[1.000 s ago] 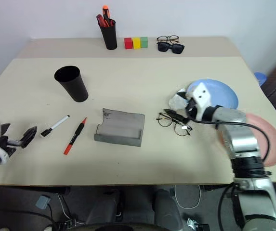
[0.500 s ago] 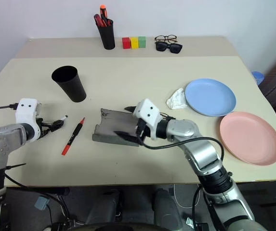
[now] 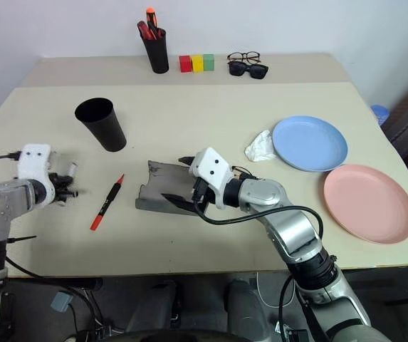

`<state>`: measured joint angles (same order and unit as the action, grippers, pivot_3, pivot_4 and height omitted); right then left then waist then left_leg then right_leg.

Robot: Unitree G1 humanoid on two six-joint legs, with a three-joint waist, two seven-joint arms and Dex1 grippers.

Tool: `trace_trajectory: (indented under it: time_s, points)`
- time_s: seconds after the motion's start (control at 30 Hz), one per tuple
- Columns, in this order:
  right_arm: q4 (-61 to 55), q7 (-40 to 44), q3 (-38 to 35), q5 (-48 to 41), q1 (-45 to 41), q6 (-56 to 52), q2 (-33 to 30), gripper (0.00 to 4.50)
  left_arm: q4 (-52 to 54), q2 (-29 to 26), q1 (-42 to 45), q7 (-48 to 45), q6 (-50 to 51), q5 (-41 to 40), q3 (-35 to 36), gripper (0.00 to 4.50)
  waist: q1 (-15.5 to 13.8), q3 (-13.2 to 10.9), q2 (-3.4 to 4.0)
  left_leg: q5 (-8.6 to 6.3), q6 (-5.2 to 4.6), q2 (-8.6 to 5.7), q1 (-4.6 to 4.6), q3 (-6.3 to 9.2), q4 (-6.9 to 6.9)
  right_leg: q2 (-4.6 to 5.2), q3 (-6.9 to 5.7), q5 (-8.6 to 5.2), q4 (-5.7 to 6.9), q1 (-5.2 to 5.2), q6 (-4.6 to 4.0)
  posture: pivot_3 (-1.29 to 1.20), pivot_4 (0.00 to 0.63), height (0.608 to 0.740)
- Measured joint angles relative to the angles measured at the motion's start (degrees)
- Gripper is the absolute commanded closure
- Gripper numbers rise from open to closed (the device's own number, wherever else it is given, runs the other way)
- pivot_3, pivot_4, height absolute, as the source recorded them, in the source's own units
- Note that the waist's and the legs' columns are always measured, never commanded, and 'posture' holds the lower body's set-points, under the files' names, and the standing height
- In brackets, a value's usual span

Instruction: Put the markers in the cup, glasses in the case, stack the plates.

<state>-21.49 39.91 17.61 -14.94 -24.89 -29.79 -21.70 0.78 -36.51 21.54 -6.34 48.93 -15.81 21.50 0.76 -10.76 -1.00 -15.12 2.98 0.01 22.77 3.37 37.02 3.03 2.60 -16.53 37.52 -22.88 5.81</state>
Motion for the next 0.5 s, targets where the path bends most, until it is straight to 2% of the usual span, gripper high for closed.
trace_trajectory:
  time_s: [0.1, 0.17, 0.3, 0.4, 0.5]
  points:
    - [2.53, -0.48, -0.61, -0.05, -1.68, 1.87, 3.01, 0.0, -0.73, 3.64, 7.87, 5.86, -15.4, 1.23, 7.05, 4.46, -0.42, 0.14, -0.37, 0.09, 0.16, -0.06, 0.72, 0.15, 0.22, 0.01, -0.17, 0.16, 0.02, -0.58, -0.03, 0.0, 0.15, 0.74]
    - [5.38, -2.41, -1.19, 0.24, -4.56, 3.61, 6.39, 0.0, -0.52, 4.99, 13.77, 6.37, -22.31, 1.06, 7.66, 4.46, -0.45, 0.14, -0.37, 0.1, 0.15, -0.2, 0.71, 0.09, 0.21, 0.06, -0.16, 0.19, 0.01, -0.56, 0.02, 0.0, 0.15, 0.74]
    - [11.27, -6.89, -2.48, 2.4, -10.29, 6.73, 11.42, 0.0, -4.06, 8.15, 20.47, 4.64, -32.08, 3.4, 1.1, 4.46, -0.35, 0.15, -0.38, 0.1, 0.12, -0.38, 0.69, 0.05, 0.21, 0.1, -0.17, 0.2, 0.01, -0.54, 0.05, 0.0, 0.15, 0.74]
    - [15.3, -9.12, -2.46, 4.19, -12.27, 8.24, 13.31, 0.0, -11.33, 11.77, 22.93, 3.1, -38.73, 6.29, -4.77, 4.46, -0.03, 0.15, -0.37, 0.11, 0.11, -0.35, 0.69, 0.01, 0.19, -0.02, -0.16, 0.2, 0.02, -0.57, 0.05, 0.0, 0.15, 0.74]
    - [17.15, -9.55, -2.34, 5.32, -12.23, 9.42, 13.94, 0.0, -18.53, 14.18, 24.25, 2.34, -44.05, 7.79, -7.59, 4.46, 0.46, 0.14, -0.37, 0.1, 0.11, -0.27, 0.69, -0.1, 0.16, -0.11, -0.08, 0.2, 0.13, -0.73, 0.05, 0.0, 0.15, 0.74]
